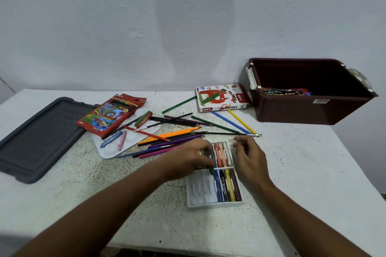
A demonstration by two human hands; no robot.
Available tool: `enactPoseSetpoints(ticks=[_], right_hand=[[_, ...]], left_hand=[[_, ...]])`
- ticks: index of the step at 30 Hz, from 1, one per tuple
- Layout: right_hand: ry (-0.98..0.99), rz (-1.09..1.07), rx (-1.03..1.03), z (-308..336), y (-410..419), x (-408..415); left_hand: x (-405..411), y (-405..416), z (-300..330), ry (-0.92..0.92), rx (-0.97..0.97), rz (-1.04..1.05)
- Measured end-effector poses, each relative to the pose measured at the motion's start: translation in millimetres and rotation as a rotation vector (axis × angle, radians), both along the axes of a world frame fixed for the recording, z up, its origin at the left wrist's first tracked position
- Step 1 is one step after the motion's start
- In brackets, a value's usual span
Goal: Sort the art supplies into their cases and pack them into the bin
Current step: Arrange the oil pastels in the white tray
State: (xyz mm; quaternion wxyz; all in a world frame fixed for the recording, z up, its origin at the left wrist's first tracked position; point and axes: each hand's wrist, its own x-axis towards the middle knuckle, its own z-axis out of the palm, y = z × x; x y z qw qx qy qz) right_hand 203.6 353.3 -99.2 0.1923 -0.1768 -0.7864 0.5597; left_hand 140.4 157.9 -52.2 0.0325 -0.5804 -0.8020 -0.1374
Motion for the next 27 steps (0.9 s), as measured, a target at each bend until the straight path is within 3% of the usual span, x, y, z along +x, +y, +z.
enactPoseSetpoints(ticks=[4,16,23,27], right_hand=[[0.003,0.012,0.039,-3.2,0.3,2.5],[-0.014,0.016,0.084,-3.1,-1.3,5.4],[-0.023,0.025,0.099,-2.5,-2.2,7.2],[-0.035,0.032,0.125,-3.0,-2.5,5.9]], left_hand=[[18.3,2.9,-3.8,0.034,0.001,-0.123],[34.2,0.9,-9.2,-0.047,0.026,-0.146],[30.5,-0.1,-20.3,-0.069,0.160,0.085],[29.8,-0.7,-23.2,-0.093,0.142,0.094]])
